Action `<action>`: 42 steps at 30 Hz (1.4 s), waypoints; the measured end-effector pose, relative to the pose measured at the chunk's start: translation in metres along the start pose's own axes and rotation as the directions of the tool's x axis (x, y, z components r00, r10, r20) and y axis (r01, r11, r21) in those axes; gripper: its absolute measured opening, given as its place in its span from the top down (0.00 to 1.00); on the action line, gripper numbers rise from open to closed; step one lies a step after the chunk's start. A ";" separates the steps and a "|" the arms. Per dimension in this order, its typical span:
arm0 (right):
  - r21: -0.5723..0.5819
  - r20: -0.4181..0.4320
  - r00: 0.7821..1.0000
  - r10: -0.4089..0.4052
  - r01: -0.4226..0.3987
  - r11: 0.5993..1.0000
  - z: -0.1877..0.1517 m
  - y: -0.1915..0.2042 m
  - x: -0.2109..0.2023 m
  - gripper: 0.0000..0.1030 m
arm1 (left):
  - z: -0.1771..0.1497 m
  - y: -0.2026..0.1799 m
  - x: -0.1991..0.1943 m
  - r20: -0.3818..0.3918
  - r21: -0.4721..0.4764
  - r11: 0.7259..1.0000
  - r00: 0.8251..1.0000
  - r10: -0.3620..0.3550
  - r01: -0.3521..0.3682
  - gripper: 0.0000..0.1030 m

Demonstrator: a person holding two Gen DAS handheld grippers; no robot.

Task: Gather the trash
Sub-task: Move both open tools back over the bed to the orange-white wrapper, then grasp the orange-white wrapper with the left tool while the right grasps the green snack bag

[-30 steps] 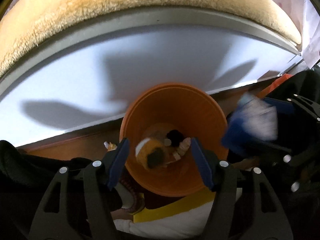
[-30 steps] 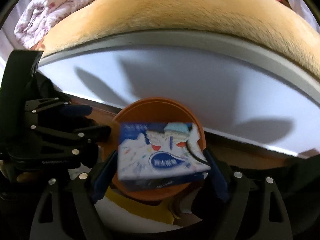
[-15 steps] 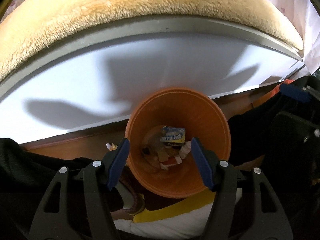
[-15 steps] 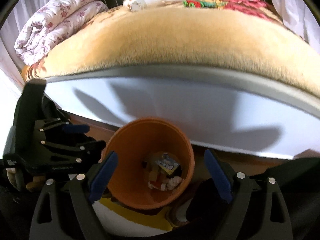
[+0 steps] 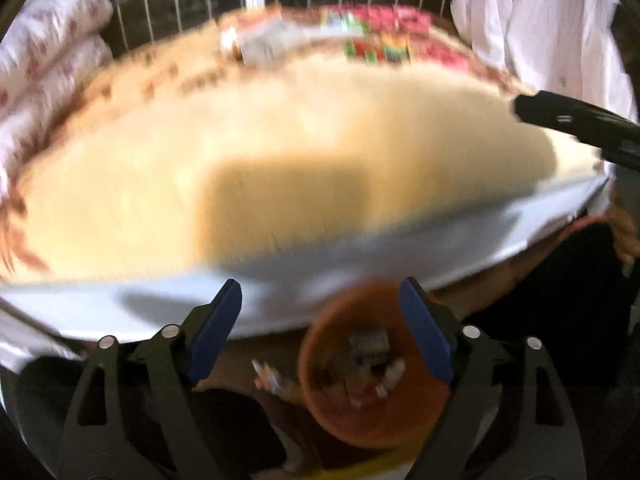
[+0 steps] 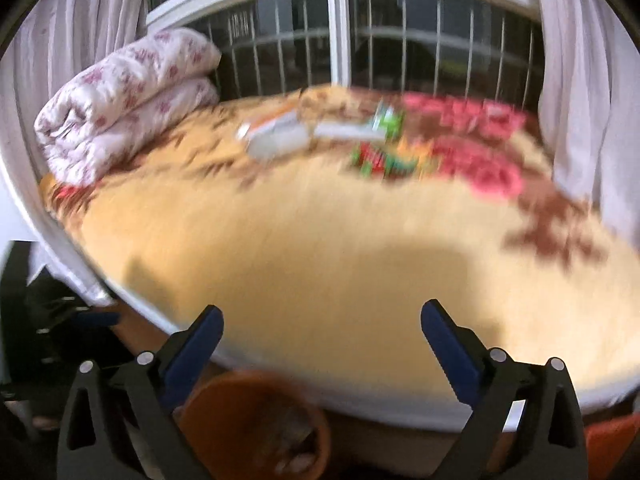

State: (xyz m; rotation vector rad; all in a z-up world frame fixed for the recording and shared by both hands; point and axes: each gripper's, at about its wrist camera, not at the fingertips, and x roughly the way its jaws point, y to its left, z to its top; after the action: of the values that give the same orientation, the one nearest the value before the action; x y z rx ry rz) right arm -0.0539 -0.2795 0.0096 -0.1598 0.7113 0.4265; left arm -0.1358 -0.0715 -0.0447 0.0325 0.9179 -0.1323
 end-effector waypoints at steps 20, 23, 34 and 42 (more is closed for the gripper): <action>0.336 0.007 0.998 -0.068 0.062 0.940 0.045 -0.077 0.099 0.05 | 0.225 0.067 0.086 0.082 -0.021 0.994 0.991 0.104 -0.103 0.20; 0.320 -0.029 0.998 -0.057 0.063 0.945 0.044 -0.074 0.107 0.05 | 0.248 0.071 0.102 0.078 -0.018 0.995 0.992 0.096 -0.095 0.20; 0.320 -0.068 0.997 -0.031 0.052 0.946 0.044 -0.075 0.119 0.05 | 0.278 0.089 0.151 0.058 -0.031 0.996 0.995 0.081 -0.079 0.29; 0.373 -0.070 0.998 -0.001 0.027 0.927 0.043 -0.085 0.123 0.05 | 0.282 0.106 0.158 0.056 -0.149 0.989 0.998 0.029 -0.021 0.73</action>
State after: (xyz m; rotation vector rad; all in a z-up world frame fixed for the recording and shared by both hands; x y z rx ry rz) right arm 0.0911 -0.3041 -0.0400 0.1823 0.8465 0.2651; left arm 0.1951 -0.0057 -0.0014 -0.0973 0.8669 -0.0410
